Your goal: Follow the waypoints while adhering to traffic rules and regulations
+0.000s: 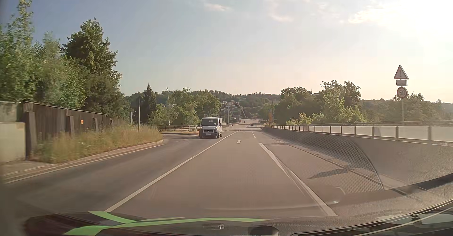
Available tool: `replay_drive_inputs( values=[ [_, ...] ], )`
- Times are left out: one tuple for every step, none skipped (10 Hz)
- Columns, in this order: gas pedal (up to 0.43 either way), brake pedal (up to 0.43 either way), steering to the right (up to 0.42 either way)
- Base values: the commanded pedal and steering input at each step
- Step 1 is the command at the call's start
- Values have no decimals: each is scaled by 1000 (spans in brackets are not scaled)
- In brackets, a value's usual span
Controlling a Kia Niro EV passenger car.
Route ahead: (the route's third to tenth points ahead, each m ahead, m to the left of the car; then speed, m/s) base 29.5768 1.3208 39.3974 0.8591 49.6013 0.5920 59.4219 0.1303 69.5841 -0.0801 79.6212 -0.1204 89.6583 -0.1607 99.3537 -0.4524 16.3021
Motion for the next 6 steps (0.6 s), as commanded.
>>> replay_drive_inputs(
  values=[
    [67, 0, 2],
    [67, 0, 2],
    [67, 0, 2],
    [67, 0, 2],
    [67, 0, 2],
    [67, 0, 3]
  ],
)
